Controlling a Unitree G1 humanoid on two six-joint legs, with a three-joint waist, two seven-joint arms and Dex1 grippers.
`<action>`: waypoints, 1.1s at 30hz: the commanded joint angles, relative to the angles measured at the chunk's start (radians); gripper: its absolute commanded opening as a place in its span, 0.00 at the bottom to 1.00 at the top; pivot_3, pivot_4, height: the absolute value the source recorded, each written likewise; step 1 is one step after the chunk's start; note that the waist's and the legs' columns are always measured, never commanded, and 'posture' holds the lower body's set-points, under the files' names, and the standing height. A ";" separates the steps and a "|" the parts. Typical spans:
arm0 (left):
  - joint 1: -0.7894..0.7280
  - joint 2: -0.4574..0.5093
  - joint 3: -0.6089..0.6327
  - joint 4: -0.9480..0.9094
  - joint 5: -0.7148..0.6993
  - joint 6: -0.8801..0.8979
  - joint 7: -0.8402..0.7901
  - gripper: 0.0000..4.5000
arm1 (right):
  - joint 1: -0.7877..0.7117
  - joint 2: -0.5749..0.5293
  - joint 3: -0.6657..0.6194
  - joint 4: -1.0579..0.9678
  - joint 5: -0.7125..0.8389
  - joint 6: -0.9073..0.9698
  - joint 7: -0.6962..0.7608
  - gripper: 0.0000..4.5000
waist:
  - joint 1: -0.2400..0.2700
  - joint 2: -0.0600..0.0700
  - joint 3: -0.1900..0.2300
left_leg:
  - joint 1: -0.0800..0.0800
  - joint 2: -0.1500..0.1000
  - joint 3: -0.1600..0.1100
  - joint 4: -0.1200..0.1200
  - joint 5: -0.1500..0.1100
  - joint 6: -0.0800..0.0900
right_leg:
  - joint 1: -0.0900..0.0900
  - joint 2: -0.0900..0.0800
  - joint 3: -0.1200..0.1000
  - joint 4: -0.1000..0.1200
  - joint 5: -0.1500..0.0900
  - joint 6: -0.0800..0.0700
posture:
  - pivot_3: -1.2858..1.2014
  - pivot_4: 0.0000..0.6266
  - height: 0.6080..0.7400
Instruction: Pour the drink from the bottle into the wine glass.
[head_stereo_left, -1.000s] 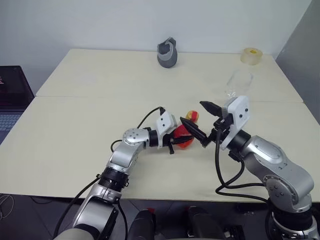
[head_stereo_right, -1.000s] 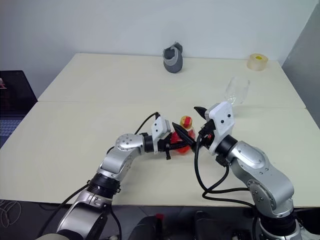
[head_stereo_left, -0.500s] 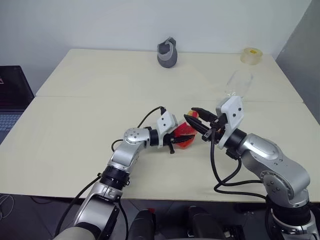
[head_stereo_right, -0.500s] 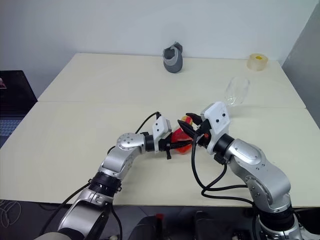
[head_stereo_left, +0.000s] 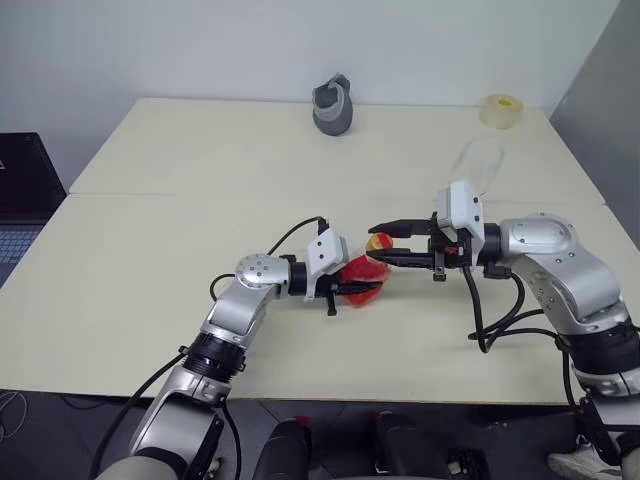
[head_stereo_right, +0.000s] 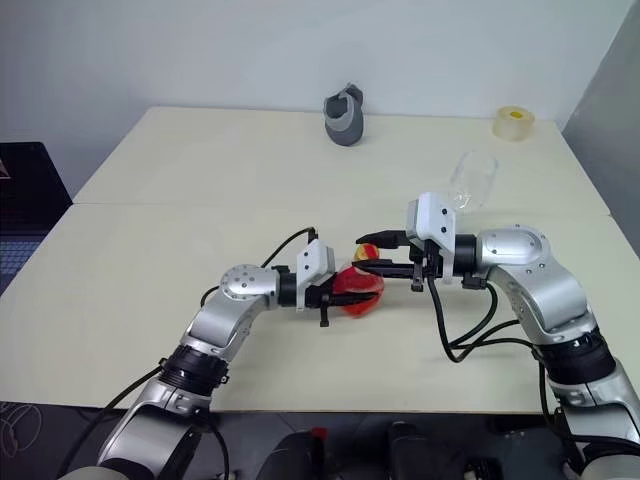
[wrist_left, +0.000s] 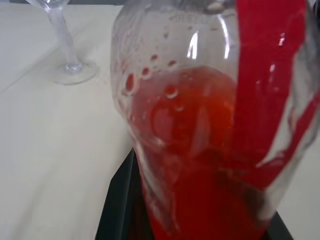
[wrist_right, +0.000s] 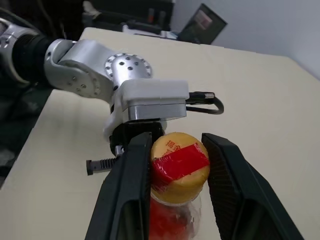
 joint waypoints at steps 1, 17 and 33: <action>-0.007 -0.024 -0.004 -0.091 -0.036 -0.024 -0.014 0.19 | -0.024 -0.024 -0.030 0.033 -0.058 -0.012 0.001 0.27 | 0.001 0.000 0.000 | 0.000 0.000 -0.001 0.000 0.000 0.000 | 0.000 0.000 0.000 0.000 0.000 0.000 | 0.52 0.24 1.00; -0.023 -0.110 0.056 -0.019 -0.005 -0.049 0.199 0.19 | 0.228 0.173 -0.214 -0.491 0.104 0.356 -0.587 1.00 | 0.000 0.000 0.000 | -0.001 0.000 -0.007 0.000 0.000 0.000 | 0.000 -0.001 0.001 0.001 0.000 0.000 | 0.52 0.24 1.00; -0.022 -0.105 0.043 -0.002 0.000 -0.070 0.180 0.19 | 0.232 0.251 -0.220 -0.398 -0.046 0.317 -0.720 1.00 | 0.002 0.000 0.000 | -0.001 -0.001 -0.006 0.000 0.000 0.000 | 0.000 -0.001 0.001 0.000 0.000 0.000 | 0.52 0.24 1.00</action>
